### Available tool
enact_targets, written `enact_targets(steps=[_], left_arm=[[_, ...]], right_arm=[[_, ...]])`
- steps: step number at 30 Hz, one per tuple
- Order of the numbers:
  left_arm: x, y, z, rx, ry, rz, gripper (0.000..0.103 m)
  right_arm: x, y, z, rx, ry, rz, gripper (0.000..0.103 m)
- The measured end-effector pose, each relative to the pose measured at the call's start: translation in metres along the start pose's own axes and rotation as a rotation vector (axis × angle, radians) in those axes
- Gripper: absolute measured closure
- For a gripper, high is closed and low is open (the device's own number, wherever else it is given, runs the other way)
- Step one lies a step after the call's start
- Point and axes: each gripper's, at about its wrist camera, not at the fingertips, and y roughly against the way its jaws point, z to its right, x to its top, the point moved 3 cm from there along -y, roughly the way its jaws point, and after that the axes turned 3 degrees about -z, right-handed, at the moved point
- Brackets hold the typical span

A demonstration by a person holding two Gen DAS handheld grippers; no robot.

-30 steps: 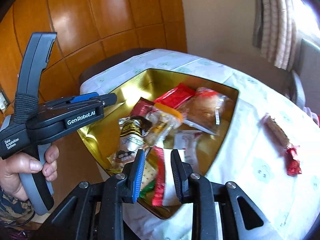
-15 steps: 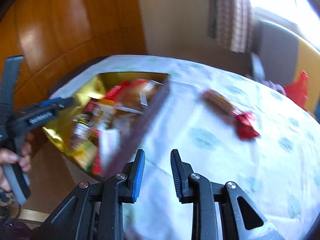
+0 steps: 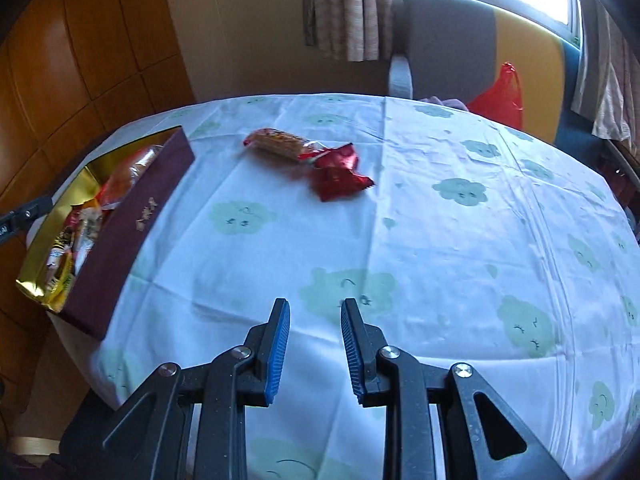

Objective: Organize snacks
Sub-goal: 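Reach the left tool to the red-and-white puffed rice bar and grasp it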

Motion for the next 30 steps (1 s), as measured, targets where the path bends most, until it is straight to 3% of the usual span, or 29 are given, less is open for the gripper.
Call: enact_targets(steps=[14, 26, 30], left_arm=[[0.021, -0.004, 0.064, -0.084, -0.137, -0.008, 0.063], [0.035, -0.024, 0.111, -0.170, -0.190, -0.075, 0.063], [0.044, -0.038, 0.128, -0.233, -0.175, -0.125, 0.063]], right_arm=[[-0.018, -0.015, 0.017, 0.028, -0.043, -0.033, 0.075], [-0.021, -0.014, 0.019, 0.066, -0.052, -0.003, 0.071], [-0.021, -0.014, 0.021, 0.082, -0.057, 0.001, 0.070]])
